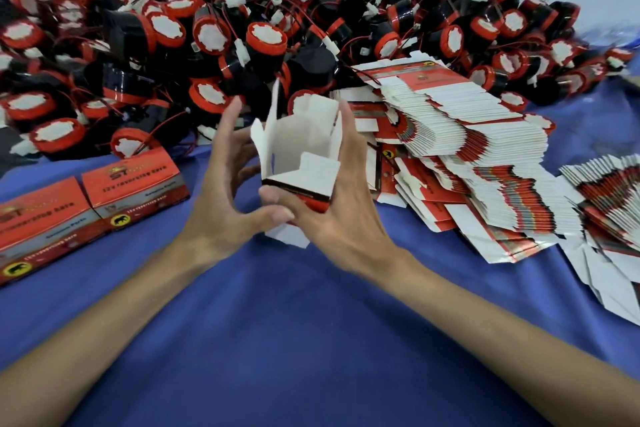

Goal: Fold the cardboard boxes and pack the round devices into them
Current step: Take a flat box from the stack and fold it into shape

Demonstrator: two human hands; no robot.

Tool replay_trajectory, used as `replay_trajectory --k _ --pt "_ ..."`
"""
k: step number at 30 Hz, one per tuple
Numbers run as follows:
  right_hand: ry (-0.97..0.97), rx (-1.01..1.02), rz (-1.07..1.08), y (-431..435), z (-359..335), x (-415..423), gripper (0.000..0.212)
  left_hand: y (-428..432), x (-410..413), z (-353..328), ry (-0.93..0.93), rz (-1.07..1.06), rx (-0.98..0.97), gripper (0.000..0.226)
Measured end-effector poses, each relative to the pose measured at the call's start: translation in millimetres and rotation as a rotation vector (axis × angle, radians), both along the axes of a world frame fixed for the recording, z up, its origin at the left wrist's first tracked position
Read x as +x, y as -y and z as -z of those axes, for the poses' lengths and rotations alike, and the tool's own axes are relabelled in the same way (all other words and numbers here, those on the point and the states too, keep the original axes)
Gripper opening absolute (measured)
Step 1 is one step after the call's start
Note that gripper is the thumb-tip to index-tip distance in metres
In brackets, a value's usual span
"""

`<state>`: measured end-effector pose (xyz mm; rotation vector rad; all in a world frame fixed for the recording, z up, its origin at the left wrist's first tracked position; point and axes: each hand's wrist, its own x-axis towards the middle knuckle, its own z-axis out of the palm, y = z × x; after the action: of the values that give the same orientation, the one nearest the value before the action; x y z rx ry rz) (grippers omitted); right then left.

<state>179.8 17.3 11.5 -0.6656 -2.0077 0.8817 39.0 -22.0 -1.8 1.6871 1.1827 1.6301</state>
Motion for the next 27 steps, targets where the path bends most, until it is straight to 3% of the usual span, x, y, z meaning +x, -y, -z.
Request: replay_trajectory --k 2,5,9,12,14,18,20,22,27 --pt "-0.02 0.024 0.001 2 2 4 0.103 4 -2 6 -0.113 -0.023 -0.008 0.121" --pt "0.004 -0.033 -0.084 -2 6 12 0.1 12 2 9 -0.109 -0.041 -0.066 0.087" --pt "-0.184 -0.456 -0.187 -28 -3 21 0.117 17 0 5 0.109 0.007 -0.126 0.04" --pt "-0.147 -0.492 -0.254 -29 11 40 0.11 20 -8 5 0.319 0.201 -0.327 0.051" --pt "-0.064 -0.523 -0.298 -17 17 45 0.108 21 -7 5 0.322 0.256 -0.445 0.066" --pt "-0.141 -0.524 -0.276 -8 22 32 0.065 9 0 3 0.325 -0.039 -0.39 0.07" --pt "-0.231 -0.531 -0.221 -8 21 29 0.06 8 5 4 0.246 -0.136 -0.341 0.08" --pt "-0.266 -0.509 -0.219 -7 19 27 0.064 11 12 5 0.168 -0.092 -0.338 0.099" --pt "-0.23 -0.478 -0.182 -3 16 21 0.062 15 17 3 0.231 0.103 -0.292 0.07"
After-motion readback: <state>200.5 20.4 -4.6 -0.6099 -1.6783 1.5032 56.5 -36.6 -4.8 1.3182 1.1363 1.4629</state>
